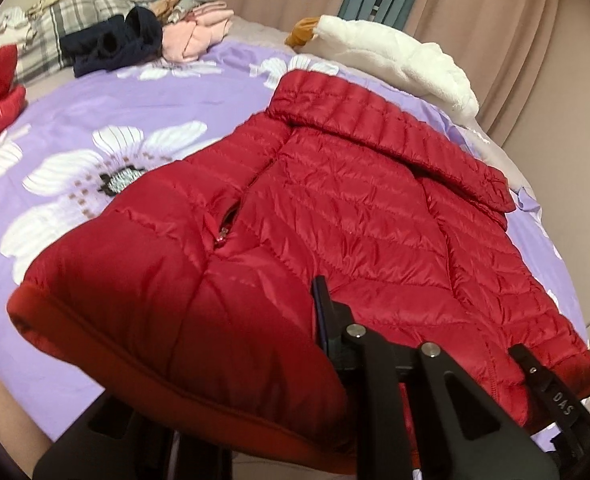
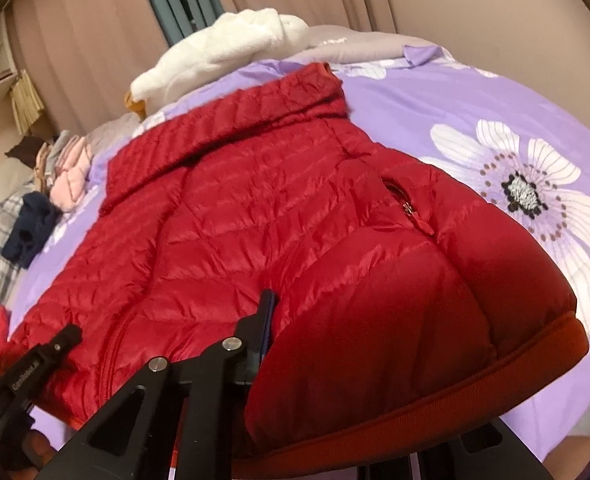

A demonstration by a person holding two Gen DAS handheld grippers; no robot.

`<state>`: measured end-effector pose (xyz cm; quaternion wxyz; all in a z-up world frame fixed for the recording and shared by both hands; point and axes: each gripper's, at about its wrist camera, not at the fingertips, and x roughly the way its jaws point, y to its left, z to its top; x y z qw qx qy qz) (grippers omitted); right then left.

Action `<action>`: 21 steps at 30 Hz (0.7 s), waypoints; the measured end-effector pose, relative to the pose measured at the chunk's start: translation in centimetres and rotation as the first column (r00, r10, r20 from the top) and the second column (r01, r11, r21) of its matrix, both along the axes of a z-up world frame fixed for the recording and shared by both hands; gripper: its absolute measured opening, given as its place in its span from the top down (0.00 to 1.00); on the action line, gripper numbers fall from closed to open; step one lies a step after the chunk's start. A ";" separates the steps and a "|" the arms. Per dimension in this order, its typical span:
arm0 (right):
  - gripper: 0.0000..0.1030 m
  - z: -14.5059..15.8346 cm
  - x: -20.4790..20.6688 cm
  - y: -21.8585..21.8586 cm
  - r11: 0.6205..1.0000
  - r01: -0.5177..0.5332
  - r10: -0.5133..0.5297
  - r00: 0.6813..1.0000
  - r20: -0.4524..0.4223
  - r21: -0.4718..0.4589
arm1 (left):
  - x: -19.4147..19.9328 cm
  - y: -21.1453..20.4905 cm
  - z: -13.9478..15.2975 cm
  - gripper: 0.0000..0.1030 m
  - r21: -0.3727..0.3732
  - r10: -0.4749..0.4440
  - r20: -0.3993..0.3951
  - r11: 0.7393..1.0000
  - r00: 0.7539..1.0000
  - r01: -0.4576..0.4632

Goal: Fold large clothes

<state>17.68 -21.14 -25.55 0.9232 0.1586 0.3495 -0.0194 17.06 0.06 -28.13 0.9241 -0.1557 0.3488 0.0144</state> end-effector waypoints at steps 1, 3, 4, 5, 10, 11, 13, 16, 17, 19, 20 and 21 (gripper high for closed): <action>0.81 0.3 -0.1 0.1 1.000 -0.001 0.001 1.000 0.005 0.002 | 0.0 -0.1 0.3 0.83 0.003 0.001 0.008 1.000 1.000 -0.001; 0.82 1.0 -0.6 0.1 1.000 -0.004 0.004 1.000 0.026 0.013 | -0.2 0.0 0.8 0.84 0.001 0.001 0.022 1.000 1.000 -0.001; 0.82 1.3 -0.7 0.0 1.000 -0.005 0.004 0.999 0.035 0.021 | -0.3 0.1 1.2 0.84 -0.002 0.001 0.028 1.000 1.000 -0.001; 0.82 1.8 -1.0 -0.2 0.999 -0.003 0.001 0.999 0.048 0.039 | -0.4 0.3 1.4 0.84 -0.004 0.000 0.033 1.000 0.999 0.000; 0.82 3.9 -2.0 -0.7 0.995 -0.009 0.000 0.995 0.100 0.096 | -1.7 0.7 3.6 0.84 -0.004 0.000 0.088 1.000 0.996 0.000; 0.82 4.6 -2.3 -0.6 0.996 -0.015 0.005 0.993 0.121 0.084 | -2.1 0.7 4.1 0.84 -0.003 0.005 0.104 1.000 0.995 -0.004; 0.82 5.5 -2.8 -0.2 0.998 -0.023 0.013 0.989 0.148 0.065 | -2.9 0.9 5.2 0.85 -0.010 0.011 0.142 1.000 0.990 -0.010; 0.82 7.3 -3.8 0.2 0.998 -0.040 0.029 0.978 0.205 0.051 | -4.4 1.2 6.9 0.85 -0.021 0.014 0.182 1.000 0.983 -0.010; 0.82 8.0 -4.2 0.2 0.997 -0.049 0.035 0.973 0.229 0.059 | -4.8 1.3 7.3 0.85 -0.026 0.013 0.193 1.000 0.981 -0.008; 0.82 8.9 -4.7 0.0 0.995 -0.060 0.038 0.966 0.257 0.077 | -5.6 1.4 8.5 0.85 -0.027 0.010 0.225 1.000 0.974 -0.004; 0.82 9.3 -5.1 -0.2 0.994 -0.064 0.038 0.961 0.273 0.087 | -6.1 1.4 9.1 0.85 -0.020 0.009 0.246 1.000 0.969 -0.004; 0.82 9.8 -5.5 -0.4 0.993 -0.068 0.037 0.956 0.291 0.097 | -6.6 1.4 9.6 0.85 -0.019 0.012 0.264 1.000 0.964 -0.007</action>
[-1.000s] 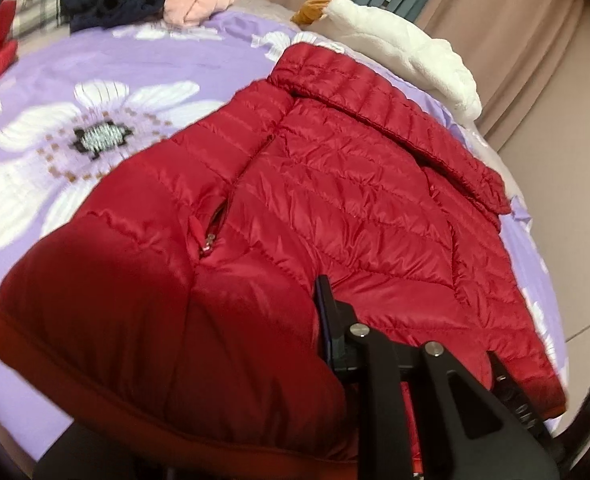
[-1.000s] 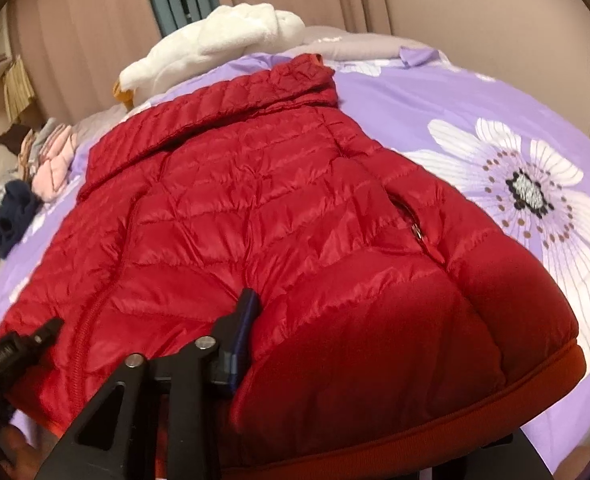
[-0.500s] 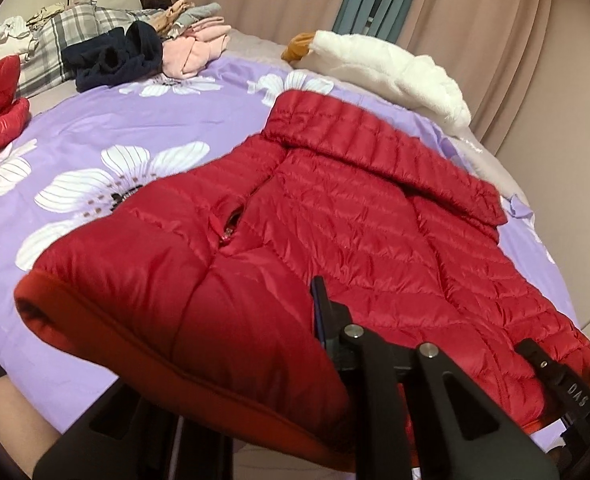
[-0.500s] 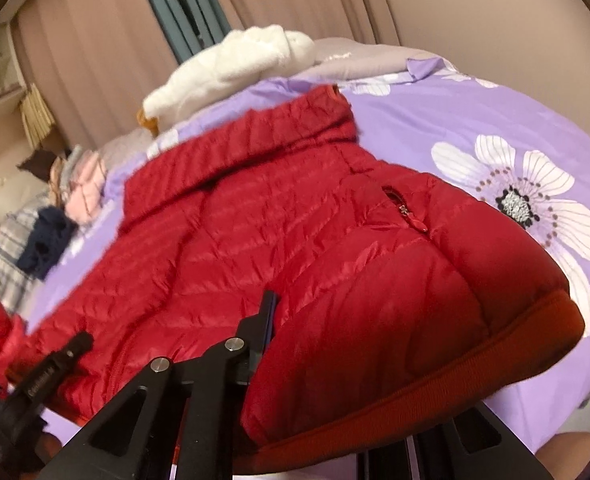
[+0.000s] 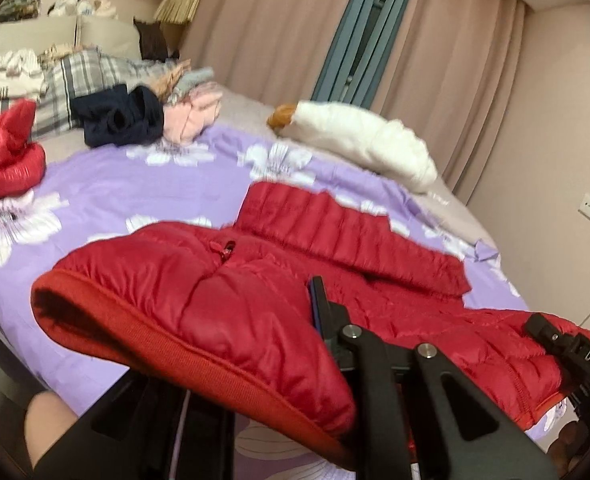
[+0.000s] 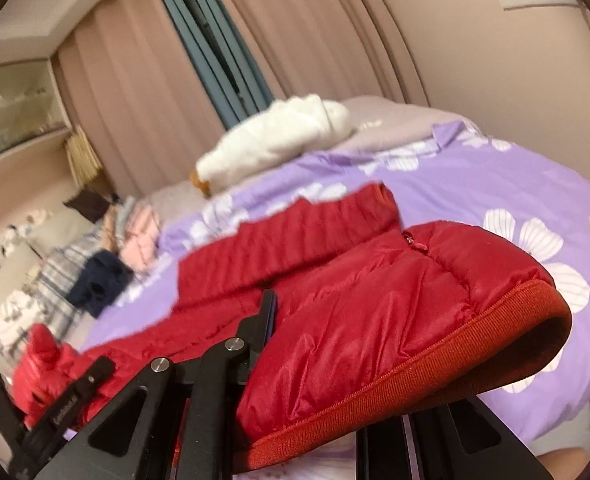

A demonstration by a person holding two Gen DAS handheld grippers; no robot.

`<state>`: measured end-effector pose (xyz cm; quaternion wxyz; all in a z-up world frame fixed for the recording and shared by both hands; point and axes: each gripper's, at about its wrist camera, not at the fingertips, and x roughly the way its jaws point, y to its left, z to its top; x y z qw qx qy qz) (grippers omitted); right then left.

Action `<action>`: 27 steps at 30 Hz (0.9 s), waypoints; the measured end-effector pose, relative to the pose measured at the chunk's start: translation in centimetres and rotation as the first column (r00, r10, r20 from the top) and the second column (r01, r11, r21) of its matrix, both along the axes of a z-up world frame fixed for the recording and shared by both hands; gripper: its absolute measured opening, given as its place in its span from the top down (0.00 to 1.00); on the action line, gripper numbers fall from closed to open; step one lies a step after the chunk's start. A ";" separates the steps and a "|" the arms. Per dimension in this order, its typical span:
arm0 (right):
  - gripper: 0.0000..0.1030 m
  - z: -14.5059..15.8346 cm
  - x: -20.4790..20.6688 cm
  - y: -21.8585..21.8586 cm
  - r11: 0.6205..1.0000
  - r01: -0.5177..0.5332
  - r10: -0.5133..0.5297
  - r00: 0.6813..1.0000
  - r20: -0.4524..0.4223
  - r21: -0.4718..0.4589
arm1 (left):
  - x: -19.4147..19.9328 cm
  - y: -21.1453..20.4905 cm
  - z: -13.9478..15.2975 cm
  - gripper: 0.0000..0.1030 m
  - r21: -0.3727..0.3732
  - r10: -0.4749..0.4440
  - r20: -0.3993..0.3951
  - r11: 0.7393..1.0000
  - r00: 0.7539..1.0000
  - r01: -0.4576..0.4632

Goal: Fold large clothes

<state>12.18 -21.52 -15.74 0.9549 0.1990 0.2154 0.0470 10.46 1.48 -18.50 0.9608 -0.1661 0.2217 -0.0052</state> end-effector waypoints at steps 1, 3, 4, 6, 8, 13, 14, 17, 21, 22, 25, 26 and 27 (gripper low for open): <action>0.82 0.3 -0.4 -0.1 1.000 0.000 0.000 1.000 0.013 0.006 | -0.8 0.0 0.6 0.84 -0.004 0.012 0.032 1.000 0.999 -0.011; 0.82 1.0 -1.2 0.0 1.000 0.005 -0.005 0.999 0.048 0.008 | -1.6 0.0 1.5 0.84 -0.001 0.031 0.080 1.000 0.996 -0.031; 0.82 1.2 -1.5 0.0 1.000 0.008 -0.008 0.998 0.061 0.006 | -1.9 -0.1 1.7 0.84 0.007 0.038 0.089 0.999 0.995 -0.039; 0.82 1.7 -1.9 0.3 1.000 0.018 -0.018 0.997 0.073 -0.003 | -2.3 -0.2 2.3 0.84 0.013 0.042 0.098 0.999 0.994 -0.044; 0.82 2.0 -2.1 0.2 1.000 0.022 -0.023 0.997 0.069 0.010 | -2.5 -0.1 2.7 0.84 0.001 0.038 0.097 0.999 0.995 -0.038; 0.82 2.7 -2.7 -0.1 0.999 0.007 -0.009 0.996 0.085 0.032 | -3.5 0.4 3.5 0.84 -0.026 0.035 0.116 0.999 0.993 -0.033; 0.82 2.9 -2.8 0.1 1.000 0.006 -0.008 0.996 0.091 0.020 | -3.6 0.4 3.6 0.84 -0.021 0.041 0.127 0.999 0.991 -0.039; 0.82 3.4 -3.2 0.7 1.000 0.011 -0.009 0.995 0.100 -0.017 | -4.1 0.6 3.9 0.84 -0.032 0.048 0.130 0.998 0.990 -0.045; 0.82 4.5 -4.1 0.6 1.000 -0.012 0.013 0.991 0.135 -0.013 | -5.3 1.0 5.1 0.84 -0.027 0.053 0.173 0.998 0.984 -0.049; 0.82 4.8 -4.4 0.7 1.000 -0.014 0.016 0.989 0.147 -0.016 | -5.5 1.1 5.3 0.84 -0.029 0.051 0.179 0.998 0.983 -0.047; 0.82 5.4 -5.0 0.8 1.000 -0.013 0.017 0.984 0.176 -0.026 | -6.3 1.4 5.8 0.83 -0.035 0.049 0.194 0.998 0.980 -0.043; 0.82 5.5 -5.0 0.9 0.999 -0.011 0.017 0.983 0.185 -0.033 | -6.3 1.4 6.0 0.83 -0.035 0.047 0.193 0.999 0.980 -0.041; 0.82 5.5 -5.0 0.9 0.999 -0.007 0.014 0.983 0.185 -0.038 | -6.2 1.3 6.0 0.82 -0.034 0.044 0.186 0.999 0.982 -0.038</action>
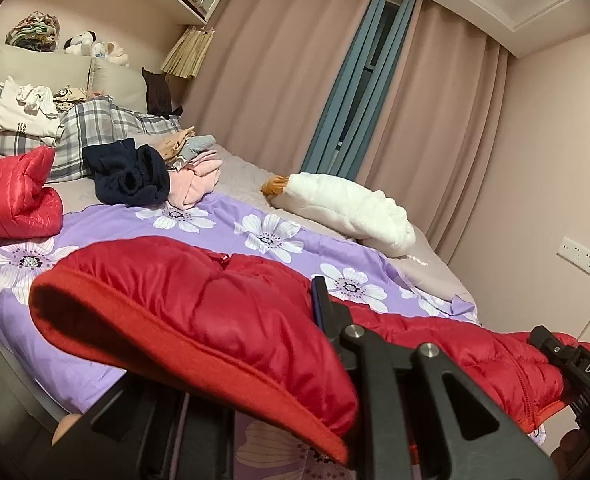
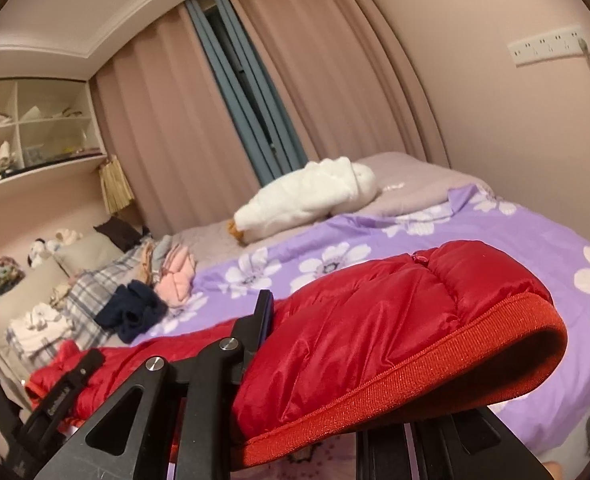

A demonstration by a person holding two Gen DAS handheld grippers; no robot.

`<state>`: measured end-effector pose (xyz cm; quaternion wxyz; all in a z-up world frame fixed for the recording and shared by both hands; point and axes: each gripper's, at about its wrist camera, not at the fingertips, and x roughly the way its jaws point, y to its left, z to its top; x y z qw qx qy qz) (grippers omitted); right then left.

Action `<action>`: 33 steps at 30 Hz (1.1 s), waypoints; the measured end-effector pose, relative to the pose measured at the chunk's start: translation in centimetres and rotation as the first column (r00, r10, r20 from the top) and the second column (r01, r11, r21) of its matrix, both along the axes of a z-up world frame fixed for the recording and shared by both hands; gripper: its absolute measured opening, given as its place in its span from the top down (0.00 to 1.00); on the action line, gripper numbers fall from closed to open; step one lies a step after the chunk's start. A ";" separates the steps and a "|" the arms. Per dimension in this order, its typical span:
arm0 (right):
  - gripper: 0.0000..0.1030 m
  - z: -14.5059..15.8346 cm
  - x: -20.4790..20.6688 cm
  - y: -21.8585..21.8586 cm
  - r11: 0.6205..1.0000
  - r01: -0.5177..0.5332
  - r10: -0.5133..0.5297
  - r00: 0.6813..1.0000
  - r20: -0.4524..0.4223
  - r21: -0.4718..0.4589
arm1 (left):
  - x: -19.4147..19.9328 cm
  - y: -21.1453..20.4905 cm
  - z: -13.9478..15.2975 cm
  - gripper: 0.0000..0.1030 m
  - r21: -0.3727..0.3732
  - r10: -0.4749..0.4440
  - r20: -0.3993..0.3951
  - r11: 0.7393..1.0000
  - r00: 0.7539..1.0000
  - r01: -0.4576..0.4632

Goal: Fold large clothes

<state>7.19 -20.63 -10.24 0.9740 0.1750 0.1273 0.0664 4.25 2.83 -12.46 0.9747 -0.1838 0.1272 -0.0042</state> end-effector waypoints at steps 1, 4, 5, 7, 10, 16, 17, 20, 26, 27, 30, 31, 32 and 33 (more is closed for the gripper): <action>0.82 0.0 0.1 0.0 1.000 0.004 -0.004 1.000 -0.004 -0.002 | 0.1 0.1 0.0 0.82 0.000 -0.002 -0.007 1.000 1.000 0.002; 0.82 -0.5 0.5 0.0 1.000 0.006 -0.006 1.000 -0.024 -0.004 | 0.5 0.1 -0.5 0.82 0.001 -0.001 -0.026 1.000 1.000 0.001; 0.82 -0.6 0.4 0.0 1.000 0.007 -0.007 1.000 -0.030 -0.006 | 0.6 0.1 -0.6 0.82 0.002 0.000 -0.027 1.000 1.000 0.000; 0.82 -0.8 0.6 0.1 1.000 0.014 -0.015 0.999 -0.044 -0.014 | 0.8 -0.2 -0.9 0.81 0.023 0.015 -0.037 1.000 0.999 -0.014; 0.82 -0.9 0.9 0.2 1.000 0.016 -0.017 0.998 -0.063 -0.011 | 1.1 -0.4 -1.2 0.81 0.035 0.024 -0.048 0.999 0.999 -0.022; 0.82 -1.3 1.1 0.2 1.000 0.021 -0.022 0.997 -0.076 -0.013 | 1.7 -0.1 -1.7 0.81 0.021 0.017 -0.061 1.000 0.998 -0.016; 0.82 -1.3 1.1 0.1 1.000 0.022 -0.023 0.997 -0.077 -0.013 | 1.8 -0.2 -1.7 0.81 0.023 0.017 -0.062 1.000 0.998 -0.016; 0.82 -1.4 1.5 0.1 1.000 0.027 -0.027 0.996 -0.082 -0.011 | 2.3 -0.4 -1.7 0.81 0.038 0.019 -0.062 0.999 0.998 -0.016; 0.82 -1.5 2.4 0.3 1.000 0.029 -0.030 0.996 -0.086 -0.012 | 3.9 -0.6 -2.2 0.81 0.044 0.020 -0.075 0.999 0.997 -0.017; 0.82 -1.6 2.7 0.3 0.999 0.030 -0.031 0.996 -0.088 -0.014 | 4.3 -0.6 -2.4 0.81 0.047 0.021 -0.082 0.999 0.996 -0.017; 0.82 -2.1 3.5 0.3 0.999 0.031 -0.032 0.995 -0.099 -0.012 | 5.2 -0.6 -2.8 0.80 0.047 0.023 -0.097 0.999 0.995 -0.018; 0.82 -2.2 3.8 0.3 0.999 0.031 -0.032 0.994 -0.102 -0.010 | 5.5 -0.5 -3.0 0.79 0.047 0.025 -0.101 0.999 0.995 -0.021; 0.82 -2.4 4.2 0.3 1.000 0.030 -0.031 0.994 -0.105 -0.007 | 5.8 -0.6 -3.1 0.79 0.048 0.026 -0.103 0.999 0.994 -0.021; 0.82 -2.6 4.5 0.3 1.000 0.029 -0.030 0.994 -0.107 -0.006 | 6.1 -0.6 -3.3 0.79 0.051 0.025 -0.104 0.998 0.994 -0.020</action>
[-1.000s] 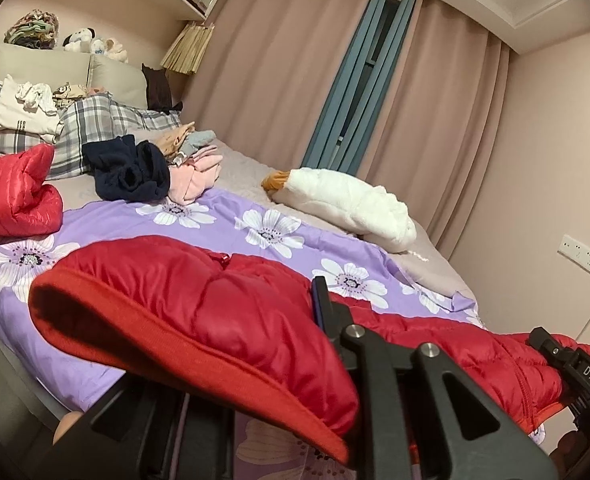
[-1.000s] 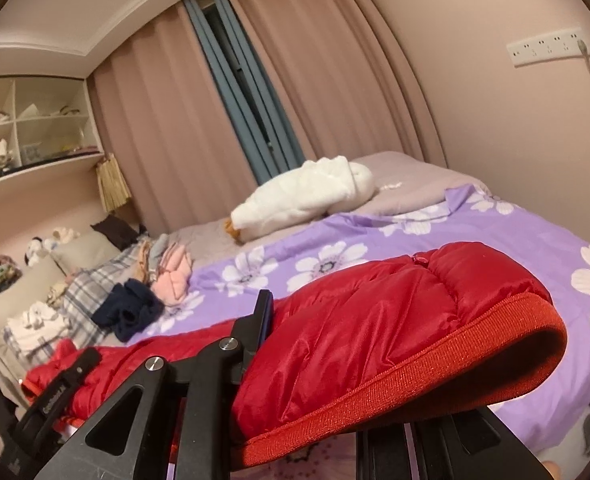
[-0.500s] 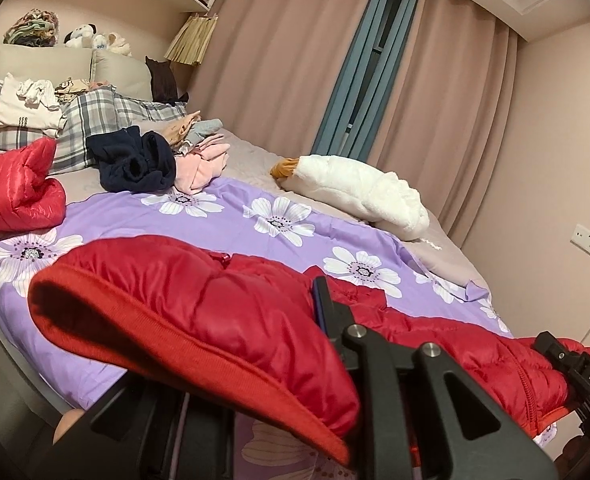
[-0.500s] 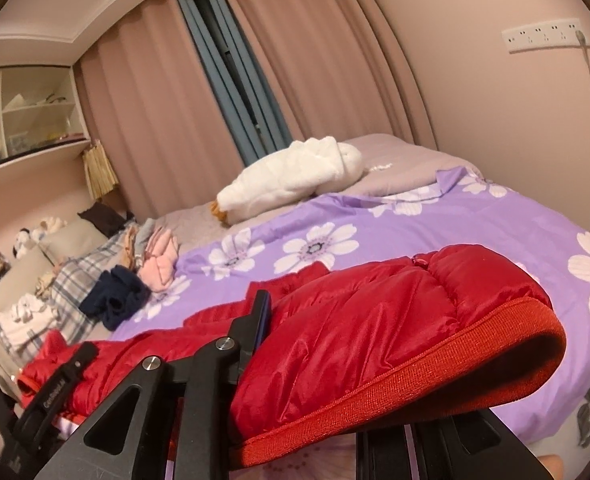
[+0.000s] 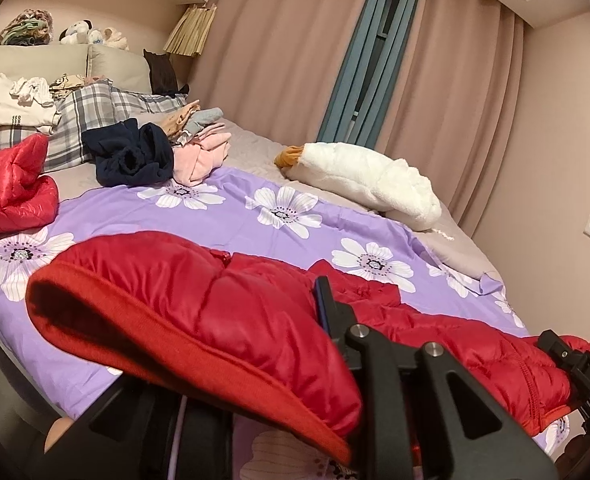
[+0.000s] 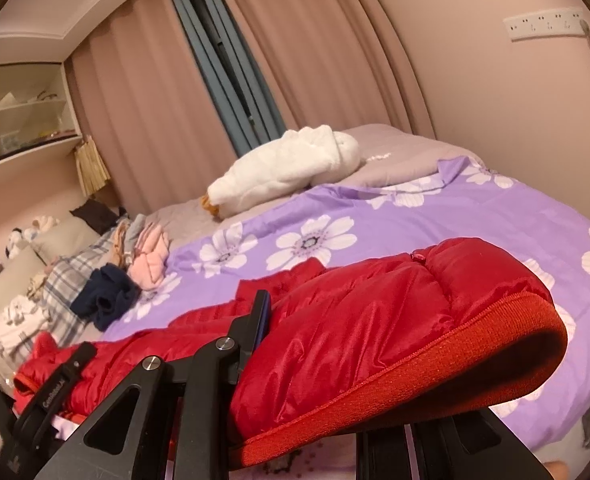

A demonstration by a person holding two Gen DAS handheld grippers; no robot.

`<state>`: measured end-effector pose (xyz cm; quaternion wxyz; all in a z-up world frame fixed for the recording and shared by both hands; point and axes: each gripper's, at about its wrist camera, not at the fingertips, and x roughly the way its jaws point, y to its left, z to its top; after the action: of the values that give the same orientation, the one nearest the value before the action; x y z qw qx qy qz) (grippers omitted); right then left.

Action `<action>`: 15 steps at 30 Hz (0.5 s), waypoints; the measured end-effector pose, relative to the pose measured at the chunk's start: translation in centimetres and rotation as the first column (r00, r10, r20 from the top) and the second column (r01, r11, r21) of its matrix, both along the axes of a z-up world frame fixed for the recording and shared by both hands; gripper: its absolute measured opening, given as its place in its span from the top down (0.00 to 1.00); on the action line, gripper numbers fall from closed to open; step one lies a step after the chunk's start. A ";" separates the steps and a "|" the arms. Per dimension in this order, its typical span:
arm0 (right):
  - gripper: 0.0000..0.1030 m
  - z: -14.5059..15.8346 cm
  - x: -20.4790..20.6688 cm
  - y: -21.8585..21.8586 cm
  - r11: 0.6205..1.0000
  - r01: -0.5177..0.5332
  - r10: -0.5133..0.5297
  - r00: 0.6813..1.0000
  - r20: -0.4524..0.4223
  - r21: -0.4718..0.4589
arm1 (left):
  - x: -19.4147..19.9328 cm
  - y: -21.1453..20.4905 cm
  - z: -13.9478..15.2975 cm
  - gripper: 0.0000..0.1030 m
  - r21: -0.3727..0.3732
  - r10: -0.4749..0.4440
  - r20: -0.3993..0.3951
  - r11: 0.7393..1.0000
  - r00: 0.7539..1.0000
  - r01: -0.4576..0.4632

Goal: Fold large clothes

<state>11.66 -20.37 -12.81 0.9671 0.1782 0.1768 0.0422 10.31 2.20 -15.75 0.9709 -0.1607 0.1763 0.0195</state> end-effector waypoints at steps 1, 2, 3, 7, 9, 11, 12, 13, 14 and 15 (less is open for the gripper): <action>0.82 -0.1 0.3 -0.1 1.000 0.000 0.000 1.000 -0.004 0.002 | 0.3 -0.1 -0.2 0.79 0.009 0.000 -0.004 1.000 1.000 0.000; 0.82 -0.3 0.7 -0.1 1.000 0.001 0.000 1.000 -0.009 0.006 | 0.6 -0.2 -0.3 0.79 0.015 0.002 -0.008 1.000 1.000 -0.002; 0.82 -0.4 1.0 -0.1 1.000 0.001 0.000 1.000 -0.013 0.009 | 0.9 -0.2 -0.5 0.79 0.017 0.003 -0.011 1.000 1.000 -0.003; 0.82 -0.7 2.3 -0.2 1.000 -0.001 0.001 1.000 -0.020 0.000 | 2.8 -0.4 -0.6 0.79 0.014 0.003 -0.017 1.000 1.000 -0.003; 0.82 -0.6 3.2 -0.1 1.000 0.001 -0.001 1.000 -0.017 -0.009 | 4.1 -0.6 -0.5 0.79 0.019 0.005 -0.016 1.000 1.000 -0.004; 0.82 -0.5 4.1 -0.2 1.000 0.001 -0.002 1.000 -0.012 -0.016 | 5.1 -0.7 -0.4 0.79 0.025 0.007 -0.018 1.000 1.000 -0.006; 0.82 -0.5 4.8 -0.2 1.000 0.000 0.000 1.000 -0.011 -0.017 | 5.6 -0.8 -0.4 0.78 0.024 0.008 -0.016 1.000 1.000 -0.008; 0.82 -0.5 5.3 -0.3 1.000 -0.004 0.003 1.000 -0.010 -0.016 | 6.4 -0.9 -0.4 0.78 0.023 0.009 -0.013 1.000 1.000 -0.009; 0.82 -0.4 6.2 -0.5 1.000 -0.011 0.010 1.000 -0.005 -0.015 | 7.1 -0.9 -0.3 0.78 0.022 0.007 -0.008 1.000 1.000 -0.007; 0.82 -0.3 6.9 -0.7 1.000 -0.014 0.014 1.000 -0.002 -0.013 | 7.9 -0.9 -0.2 0.78 0.019 0.004 -0.004 1.000 1.000 -0.004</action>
<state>18.57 -21.04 -13.12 0.9676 0.1709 0.1794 0.0477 18.23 1.32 -15.92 0.9720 -0.1519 0.1779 0.0235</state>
